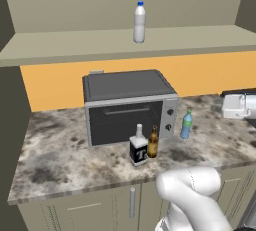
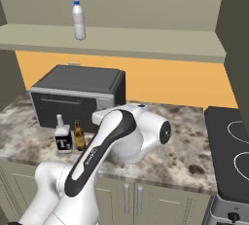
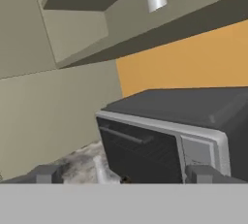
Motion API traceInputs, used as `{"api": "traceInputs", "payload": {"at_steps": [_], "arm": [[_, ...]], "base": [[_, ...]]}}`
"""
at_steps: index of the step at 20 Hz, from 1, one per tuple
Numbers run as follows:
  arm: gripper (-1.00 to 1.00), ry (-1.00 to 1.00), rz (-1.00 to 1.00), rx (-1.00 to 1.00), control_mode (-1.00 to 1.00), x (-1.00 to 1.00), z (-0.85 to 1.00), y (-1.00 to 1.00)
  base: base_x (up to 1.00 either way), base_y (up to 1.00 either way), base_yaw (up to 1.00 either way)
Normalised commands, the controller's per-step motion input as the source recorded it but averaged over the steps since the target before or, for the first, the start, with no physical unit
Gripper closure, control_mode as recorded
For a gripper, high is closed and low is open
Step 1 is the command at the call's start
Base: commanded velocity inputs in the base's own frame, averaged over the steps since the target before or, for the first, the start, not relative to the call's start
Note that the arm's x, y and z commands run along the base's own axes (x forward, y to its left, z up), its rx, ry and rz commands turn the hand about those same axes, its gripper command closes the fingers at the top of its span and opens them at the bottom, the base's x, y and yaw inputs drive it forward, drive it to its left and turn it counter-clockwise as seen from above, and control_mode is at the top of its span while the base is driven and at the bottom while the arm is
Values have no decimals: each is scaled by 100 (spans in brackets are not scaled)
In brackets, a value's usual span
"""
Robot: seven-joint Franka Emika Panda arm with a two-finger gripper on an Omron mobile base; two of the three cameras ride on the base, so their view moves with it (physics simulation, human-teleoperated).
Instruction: Sort all alcoholic drinks to one cabinet, and non-alcoholic drinks to the other.
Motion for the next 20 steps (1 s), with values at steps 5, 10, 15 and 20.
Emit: {"api": "traceInputs", "payload": {"at_steps": [5,10,15,20], "arm": [[-100,0,1,0,-100,45,-44,0],[-100,0,0,0,-100,49,-35,-5],[-100,0,0,1,-100,42,-28,-19],[-100,0,0,1,-100,44,-26,-27]], "base": [[0,0,0],[0,0,0],[0,0,0],[0,0,0]]}}
